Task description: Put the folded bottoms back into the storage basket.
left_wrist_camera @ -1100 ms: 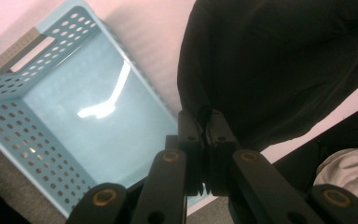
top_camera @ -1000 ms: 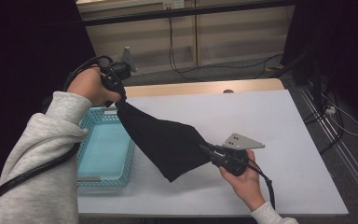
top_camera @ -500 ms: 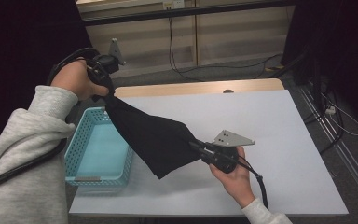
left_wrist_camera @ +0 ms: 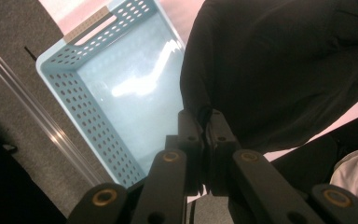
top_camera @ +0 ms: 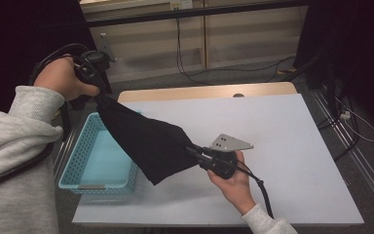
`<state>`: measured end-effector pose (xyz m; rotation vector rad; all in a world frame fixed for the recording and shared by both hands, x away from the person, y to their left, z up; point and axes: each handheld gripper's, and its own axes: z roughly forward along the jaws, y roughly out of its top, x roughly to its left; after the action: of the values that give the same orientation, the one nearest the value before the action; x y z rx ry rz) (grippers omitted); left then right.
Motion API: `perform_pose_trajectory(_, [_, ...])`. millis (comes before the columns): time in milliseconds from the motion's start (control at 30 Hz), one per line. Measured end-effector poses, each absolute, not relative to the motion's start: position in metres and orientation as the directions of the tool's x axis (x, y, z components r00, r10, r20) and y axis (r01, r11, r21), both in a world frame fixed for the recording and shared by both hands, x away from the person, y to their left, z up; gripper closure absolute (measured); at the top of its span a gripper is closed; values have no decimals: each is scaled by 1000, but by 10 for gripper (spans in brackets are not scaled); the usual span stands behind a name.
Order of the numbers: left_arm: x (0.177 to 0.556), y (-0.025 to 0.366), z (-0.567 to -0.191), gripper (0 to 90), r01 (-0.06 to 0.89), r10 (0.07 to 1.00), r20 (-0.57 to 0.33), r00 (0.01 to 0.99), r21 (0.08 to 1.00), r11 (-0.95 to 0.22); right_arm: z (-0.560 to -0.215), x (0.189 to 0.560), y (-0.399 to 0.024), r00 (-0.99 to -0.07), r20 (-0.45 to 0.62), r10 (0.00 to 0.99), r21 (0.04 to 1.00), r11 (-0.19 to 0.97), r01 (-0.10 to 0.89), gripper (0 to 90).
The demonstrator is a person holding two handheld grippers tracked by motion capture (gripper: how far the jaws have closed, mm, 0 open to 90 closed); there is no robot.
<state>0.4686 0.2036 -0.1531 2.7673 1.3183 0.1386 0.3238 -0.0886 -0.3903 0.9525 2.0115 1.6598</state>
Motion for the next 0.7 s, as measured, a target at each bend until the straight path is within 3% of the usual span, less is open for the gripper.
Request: perform_pose_trajectory(700, [461, 235, -137, 869, 801, 810, 64, 583, 122, -586, -380, 332, -62, -744, 141, 653, 965, 78, 251, 826])
